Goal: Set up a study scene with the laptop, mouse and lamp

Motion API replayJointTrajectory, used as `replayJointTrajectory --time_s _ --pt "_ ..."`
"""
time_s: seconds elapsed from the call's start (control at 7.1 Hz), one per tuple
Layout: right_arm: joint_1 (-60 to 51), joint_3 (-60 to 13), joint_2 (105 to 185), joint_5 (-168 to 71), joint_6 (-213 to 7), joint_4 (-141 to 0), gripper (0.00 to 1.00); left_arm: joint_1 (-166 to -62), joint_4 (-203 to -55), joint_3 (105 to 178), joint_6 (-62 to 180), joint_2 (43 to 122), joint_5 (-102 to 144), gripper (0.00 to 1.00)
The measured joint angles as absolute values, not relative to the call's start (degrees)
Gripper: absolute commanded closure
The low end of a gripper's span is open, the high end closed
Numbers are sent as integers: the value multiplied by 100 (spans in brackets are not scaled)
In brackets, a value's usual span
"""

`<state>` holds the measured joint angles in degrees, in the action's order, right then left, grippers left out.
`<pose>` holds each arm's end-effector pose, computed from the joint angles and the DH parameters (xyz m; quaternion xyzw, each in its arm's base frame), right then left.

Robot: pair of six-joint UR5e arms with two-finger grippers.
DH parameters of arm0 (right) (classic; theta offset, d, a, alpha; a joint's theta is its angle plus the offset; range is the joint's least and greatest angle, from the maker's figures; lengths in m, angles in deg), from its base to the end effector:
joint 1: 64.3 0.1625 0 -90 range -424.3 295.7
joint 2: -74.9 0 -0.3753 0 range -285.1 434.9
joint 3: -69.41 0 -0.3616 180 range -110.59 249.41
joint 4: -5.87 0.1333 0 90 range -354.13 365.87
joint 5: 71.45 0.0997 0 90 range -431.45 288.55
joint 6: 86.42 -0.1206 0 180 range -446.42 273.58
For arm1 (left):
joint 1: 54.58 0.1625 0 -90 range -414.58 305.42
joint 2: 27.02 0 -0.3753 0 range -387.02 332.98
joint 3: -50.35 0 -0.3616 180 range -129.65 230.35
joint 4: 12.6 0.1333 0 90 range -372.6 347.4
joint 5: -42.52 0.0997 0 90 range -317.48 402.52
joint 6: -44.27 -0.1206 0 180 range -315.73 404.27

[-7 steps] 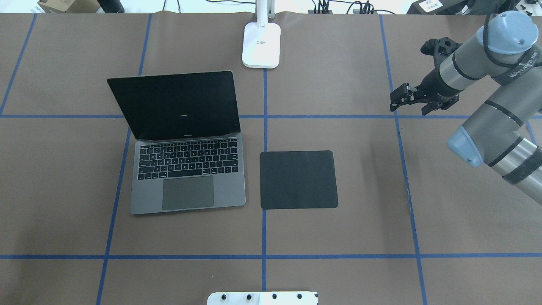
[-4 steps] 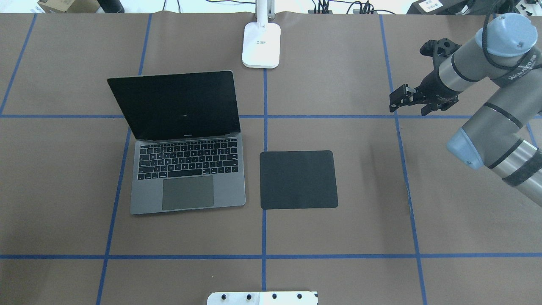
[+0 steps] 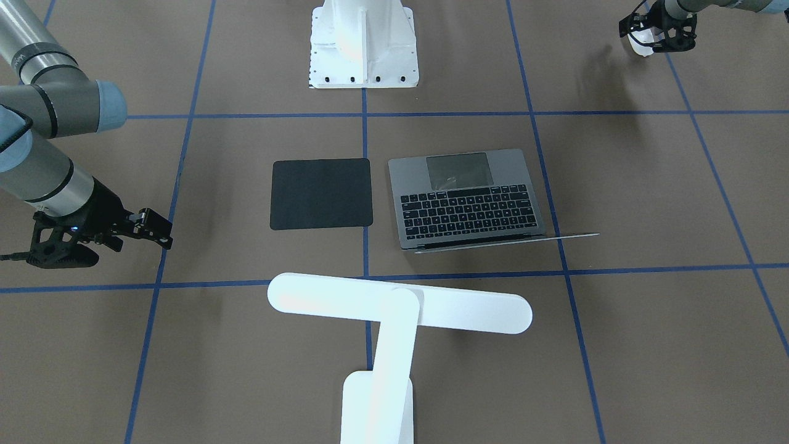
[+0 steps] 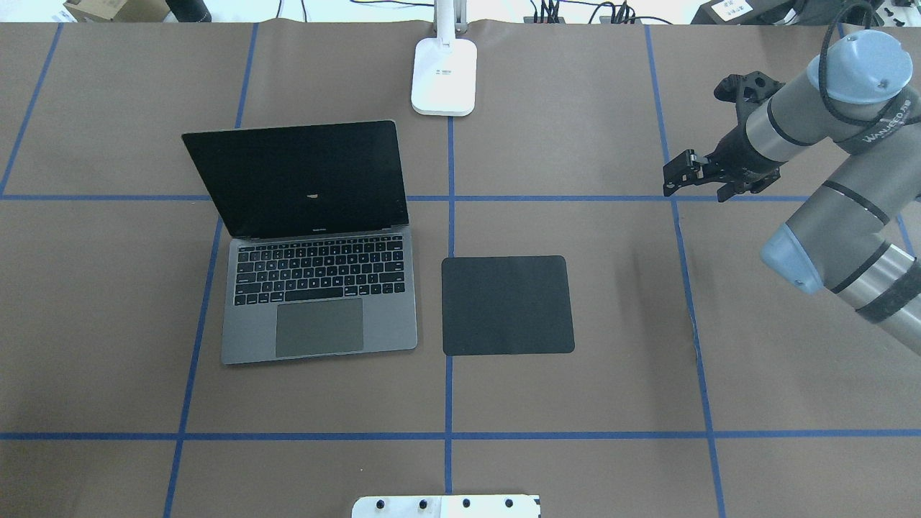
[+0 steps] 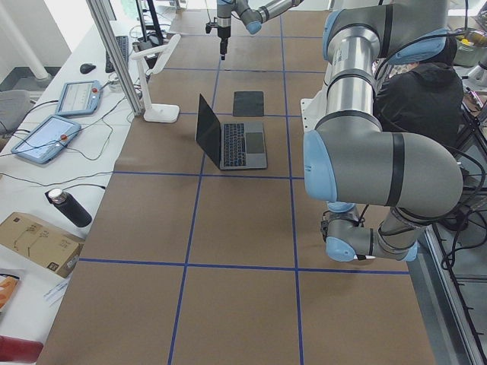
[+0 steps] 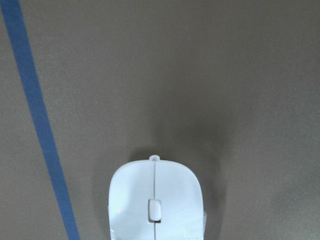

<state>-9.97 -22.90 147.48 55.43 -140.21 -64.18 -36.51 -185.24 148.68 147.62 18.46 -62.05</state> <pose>-0.2952 -0.5157 0.4091 0.0193 -0.4380 0.0345 0.8981 0.2049 -0.0414 0.6518 -0.2181 0.3450 0.0875 0.9087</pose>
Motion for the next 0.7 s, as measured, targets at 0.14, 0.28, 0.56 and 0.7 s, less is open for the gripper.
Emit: replayJointTrajectory --time_s 0.14,0.28,0.56,0.7 --pt "-1011 -2292 14759 5514 -14021 -6418 1 -3569 -18551 14865 14815 1827 -6155 0" --pt "-1023 -2291 14763 5499 -14021 -6418 1 -3538 -18561 14863 14835 1799 -6137 0" --pt "-1049 -2288 14769 5487 -14021 -6418 1 -3522 -18566 14839 14847 1761 -6125 0" --pt "-1066 -2286 14773 5483 -14021 -6418 1 -3511 -18566 14806 14844 1765 -6114 0"
